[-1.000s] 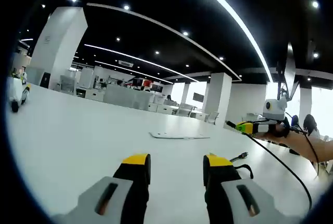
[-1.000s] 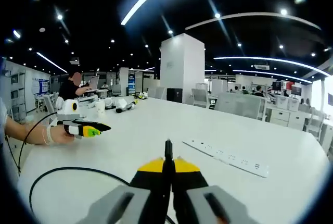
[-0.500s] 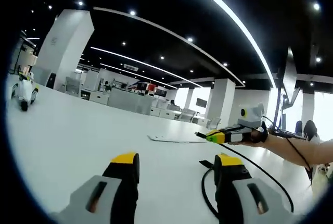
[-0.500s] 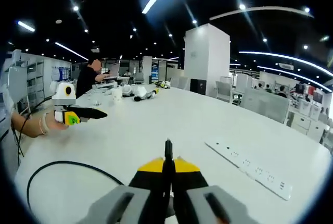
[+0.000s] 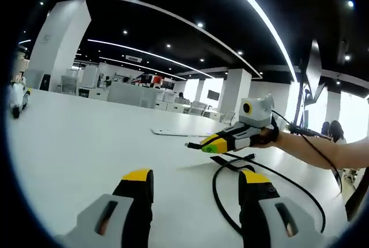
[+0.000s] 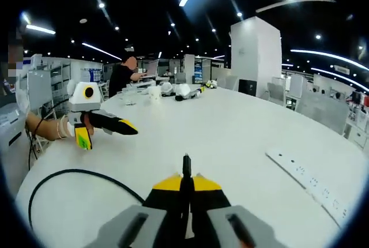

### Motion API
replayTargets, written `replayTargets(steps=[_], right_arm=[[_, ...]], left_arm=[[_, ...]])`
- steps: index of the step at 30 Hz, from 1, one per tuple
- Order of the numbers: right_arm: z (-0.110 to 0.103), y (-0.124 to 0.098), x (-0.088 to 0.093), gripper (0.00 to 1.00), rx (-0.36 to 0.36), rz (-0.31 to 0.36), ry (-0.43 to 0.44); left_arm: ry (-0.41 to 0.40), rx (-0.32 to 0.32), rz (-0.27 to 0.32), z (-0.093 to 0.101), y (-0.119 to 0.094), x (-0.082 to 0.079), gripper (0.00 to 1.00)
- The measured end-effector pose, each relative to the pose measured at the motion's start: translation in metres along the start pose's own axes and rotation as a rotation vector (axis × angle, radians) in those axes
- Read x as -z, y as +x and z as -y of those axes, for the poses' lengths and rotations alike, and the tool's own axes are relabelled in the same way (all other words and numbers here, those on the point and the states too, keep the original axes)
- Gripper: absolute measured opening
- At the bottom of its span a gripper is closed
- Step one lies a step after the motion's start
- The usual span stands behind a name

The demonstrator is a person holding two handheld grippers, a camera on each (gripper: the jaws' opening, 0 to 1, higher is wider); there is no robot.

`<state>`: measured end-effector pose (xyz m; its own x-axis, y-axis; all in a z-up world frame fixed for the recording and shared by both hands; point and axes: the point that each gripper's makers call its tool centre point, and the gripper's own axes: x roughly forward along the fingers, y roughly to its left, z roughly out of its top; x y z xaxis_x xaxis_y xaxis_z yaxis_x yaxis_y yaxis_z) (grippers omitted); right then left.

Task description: Find the charging cable on the desk, coil it up and secure with Velcro.

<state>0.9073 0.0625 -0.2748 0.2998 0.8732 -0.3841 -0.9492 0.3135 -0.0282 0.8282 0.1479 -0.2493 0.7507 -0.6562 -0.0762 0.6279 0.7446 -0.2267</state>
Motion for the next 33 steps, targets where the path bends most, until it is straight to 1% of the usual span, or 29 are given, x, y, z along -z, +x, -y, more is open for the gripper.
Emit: replayTargets(steps=[4, 7, 10, 11, 16, 20, 25, 28, 30, 31, 33], right_arm=[[-0.008, 0.007, 0.008, 0.05, -0.029, -0.018, 0.013], [-0.010, 0.010, 0.010, 0.05, -0.038, -0.019, 0.020], [-0.011, 0.010, 0.011, 0.05, -0.041, -0.020, 0.022], [-0.012, 0.013, 0.018, 0.05, -0.046, -0.043, 0.026], [-0.011, 0.013, 0.020, 0.06, -0.037, -0.032, 0.030], [-0.012, 0.016, 0.025, 0.06, -0.038, -0.039, 0.020], [-0.012, 0.016, 0.025, 0.06, -0.022, -0.055, -0.002], [-0.012, 0.016, 0.025, 0.09, -0.013, -0.057, -0.015], [-0.013, 0.015, 0.024, 0.17, -0.016, -0.051, 0.000], [-0.018, 0.015, 0.022, 0.20, -0.035, -0.032, 0.040], [-0.019, 0.013, 0.021, 0.23, -0.042, -0.031, 0.034]], left_arm=[[0.001, 0.001, -0.001, 0.000, 0.000, 0.000, 0.60], [-0.022, 0.007, -0.003, 0.000, 0.001, 0.001, 0.60], [-0.025, 0.008, -0.002, 0.000, 0.001, 0.001, 0.60], [-0.023, 0.005, -0.001, 0.000, 0.001, 0.001, 0.60], [-0.023, 0.013, 0.000, 0.002, 0.001, 0.000, 0.59], [-0.027, 0.013, -0.002, 0.001, 0.001, 0.001, 0.59], [-0.038, 0.012, 0.003, 0.000, 0.000, 0.000, 0.59], [-0.046, 0.013, 0.007, -0.001, 0.000, -0.001, 0.59], [-0.049, 0.015, 0.007, -0.001, 0.000, -0.001, 0.59], [-0.048, 0.017, 0.006, 0.000, 0.000, -0.001, 0.59], [-0.044, 0.018, 0.004, 0.001, 0.000, -0.001, 0.59]])
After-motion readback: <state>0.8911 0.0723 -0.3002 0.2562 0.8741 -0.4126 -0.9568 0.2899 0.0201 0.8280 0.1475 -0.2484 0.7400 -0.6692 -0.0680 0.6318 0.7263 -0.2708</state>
